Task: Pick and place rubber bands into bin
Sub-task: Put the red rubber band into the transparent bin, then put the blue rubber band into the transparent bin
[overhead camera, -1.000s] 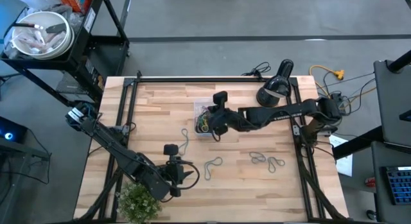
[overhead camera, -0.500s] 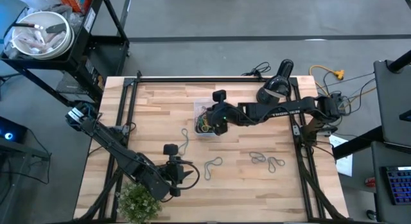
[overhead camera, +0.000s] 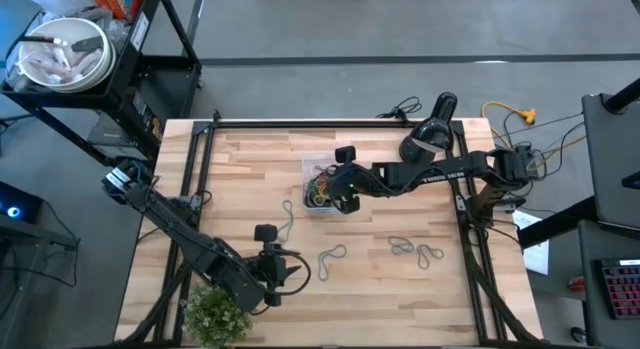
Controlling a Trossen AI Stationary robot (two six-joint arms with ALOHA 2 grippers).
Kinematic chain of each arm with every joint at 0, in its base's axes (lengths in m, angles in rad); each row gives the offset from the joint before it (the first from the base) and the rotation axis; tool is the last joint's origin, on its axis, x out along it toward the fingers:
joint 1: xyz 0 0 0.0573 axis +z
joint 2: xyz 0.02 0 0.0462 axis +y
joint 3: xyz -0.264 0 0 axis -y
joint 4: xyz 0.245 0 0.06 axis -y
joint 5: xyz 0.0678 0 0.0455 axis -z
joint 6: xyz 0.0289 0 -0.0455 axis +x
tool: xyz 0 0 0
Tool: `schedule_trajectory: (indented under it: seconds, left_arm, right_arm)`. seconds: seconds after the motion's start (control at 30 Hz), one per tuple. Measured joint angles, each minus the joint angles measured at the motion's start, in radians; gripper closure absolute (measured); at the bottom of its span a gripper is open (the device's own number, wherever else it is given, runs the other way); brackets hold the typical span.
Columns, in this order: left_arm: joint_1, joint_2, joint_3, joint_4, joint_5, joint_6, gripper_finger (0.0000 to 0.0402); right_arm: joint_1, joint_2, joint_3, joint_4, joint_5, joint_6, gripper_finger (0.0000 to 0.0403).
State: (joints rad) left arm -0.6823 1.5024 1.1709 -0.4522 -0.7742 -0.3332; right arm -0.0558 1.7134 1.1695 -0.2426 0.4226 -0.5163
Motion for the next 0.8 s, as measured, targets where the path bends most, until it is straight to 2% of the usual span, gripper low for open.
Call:
schedule_trajectory:
  seconds: [0.23,0.57,0.8]
  left_arm:
    - [0.0,0.0,0.0,0.0,0.0,0.0,0.027]
    - [0.0,0.0,0.0,0.0,0.0,0.0,0.027]
    - [0.0,0.0,0.0,0.0,0.0,0.0,0.027]
  right_arm:
    - [-0.003,0.0,-0.003,0.013,-0.069,-0.002,0.0386]
    - [-0.004,0.0,-0.002,0.017,-0.065,0.008,0.0321]
    - [-0.004,0.0,-0.002,0.015,-0.064,0.012,0.03]
